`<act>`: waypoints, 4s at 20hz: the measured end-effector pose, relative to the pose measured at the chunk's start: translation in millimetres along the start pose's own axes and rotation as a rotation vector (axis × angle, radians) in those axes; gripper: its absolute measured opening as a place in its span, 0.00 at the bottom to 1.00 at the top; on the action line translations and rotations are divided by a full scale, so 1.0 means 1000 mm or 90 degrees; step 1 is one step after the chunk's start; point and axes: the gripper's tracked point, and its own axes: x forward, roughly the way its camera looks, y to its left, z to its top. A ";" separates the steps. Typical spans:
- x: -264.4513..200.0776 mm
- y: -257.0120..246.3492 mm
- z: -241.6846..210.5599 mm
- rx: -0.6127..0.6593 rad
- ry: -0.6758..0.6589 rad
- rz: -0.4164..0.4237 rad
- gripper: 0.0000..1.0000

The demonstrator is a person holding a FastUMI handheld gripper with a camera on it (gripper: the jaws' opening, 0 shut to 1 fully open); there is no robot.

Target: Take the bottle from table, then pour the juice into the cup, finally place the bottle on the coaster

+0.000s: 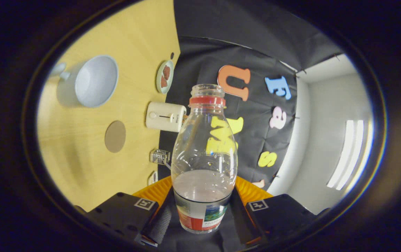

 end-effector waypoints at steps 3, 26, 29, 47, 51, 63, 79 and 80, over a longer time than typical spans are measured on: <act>0.000 -0.010 -0.001 0.125 0.023 0.019 0.81; 0.082 -0.030 0.011 0.884 0.075 0.100 0.82; 0.100 -0.013 0.018 0.930 0.067 0.096 0.82; 0.184 0.126 0.034 1.043 0.070 0.146 0.83; 0.186 0.133 0.038 1.046 0.077 0.151 0.84; 0.168 0.101 0.036 1.047 0.058 0.144 1.00; 0.088 -0.056 0.026 1.005 0.060 0.102 1.00; 0.080 -0.067 0.017 1.007 0.067 0.097 1.00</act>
